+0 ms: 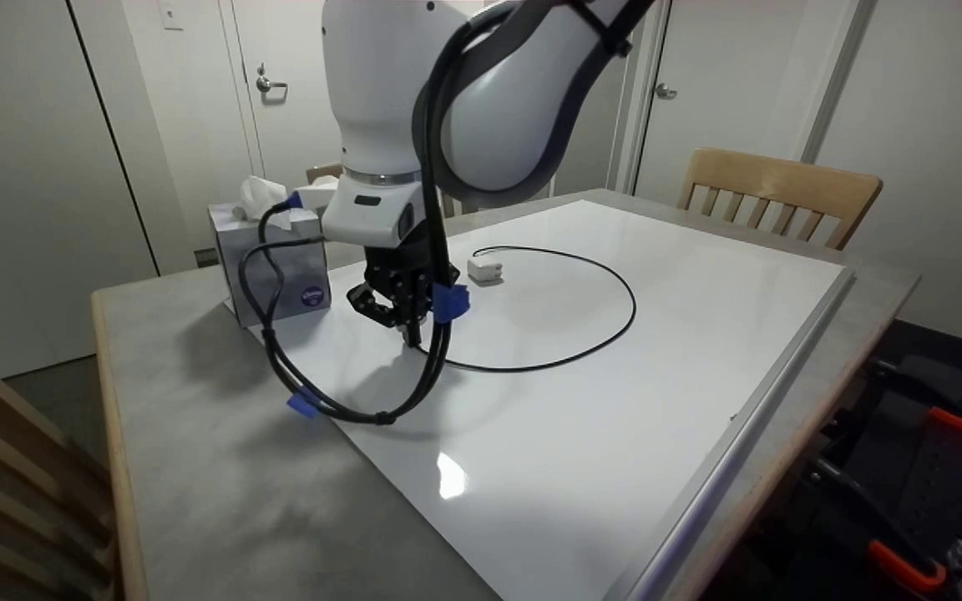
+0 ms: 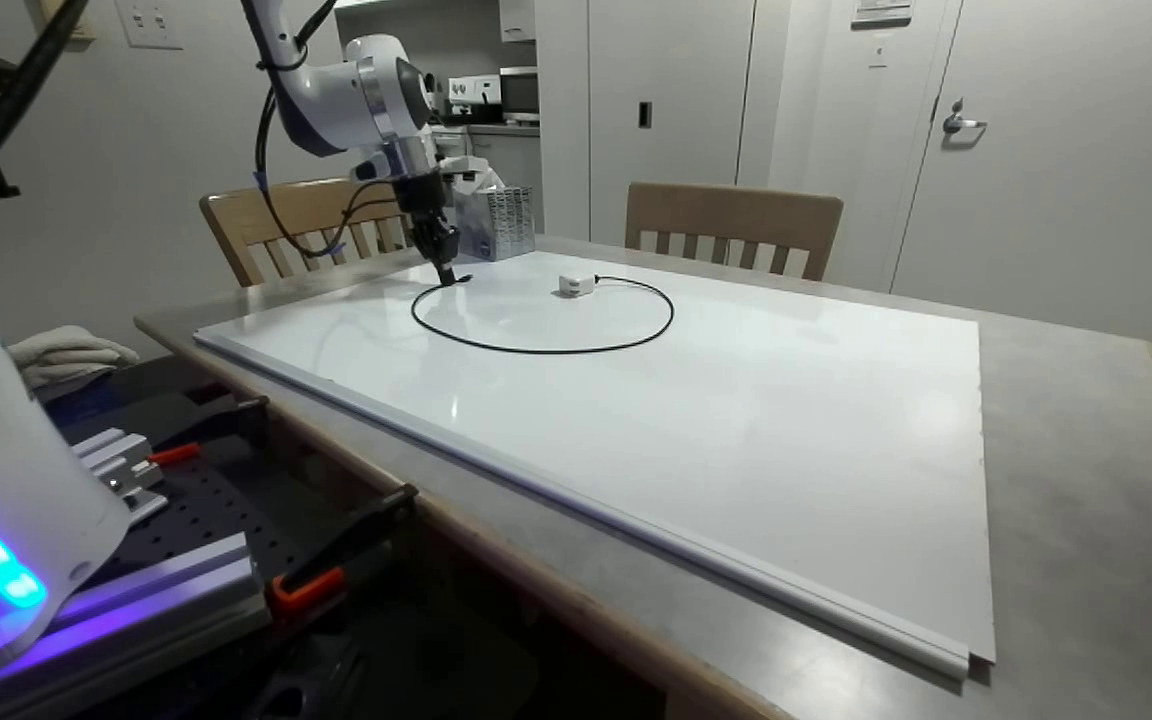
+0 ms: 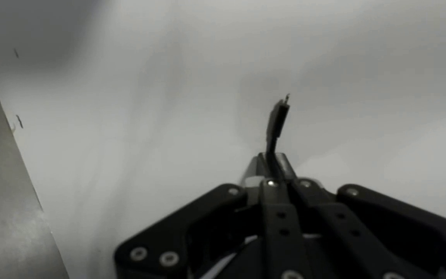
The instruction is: Wrap up the charger neatly into a circle
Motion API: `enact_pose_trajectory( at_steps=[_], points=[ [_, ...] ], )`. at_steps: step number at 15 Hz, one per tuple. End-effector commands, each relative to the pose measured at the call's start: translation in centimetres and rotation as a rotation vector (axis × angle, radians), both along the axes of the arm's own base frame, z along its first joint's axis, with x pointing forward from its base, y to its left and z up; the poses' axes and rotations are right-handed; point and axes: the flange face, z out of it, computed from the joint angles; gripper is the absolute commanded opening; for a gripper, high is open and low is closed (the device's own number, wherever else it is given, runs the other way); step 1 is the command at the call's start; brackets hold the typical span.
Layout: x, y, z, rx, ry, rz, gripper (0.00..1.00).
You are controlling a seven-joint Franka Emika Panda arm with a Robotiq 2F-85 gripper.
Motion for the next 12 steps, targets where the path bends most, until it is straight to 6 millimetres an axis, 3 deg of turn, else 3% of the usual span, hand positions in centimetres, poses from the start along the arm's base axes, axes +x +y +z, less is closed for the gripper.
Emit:
enact_pose_trajectory(
  at_steps=[1,3,4,9,12],
  points=[
    [-0.4,-1.9,0.2,0.0,0.02,-0.084,0.0],
    [0.0,-2.7,0.8,-0.013,0.007,-0.091,0.0],
    [0.5,-1.0,0.0,0.006,0.001,-0.069,0.01],
    [0.9,-1.9,0.0,-0.01,0.003,-0.065,0.0],
    [2.2,-4.0,0.0,-0.007,-0.02,-0.091,0.0]
  ],
)
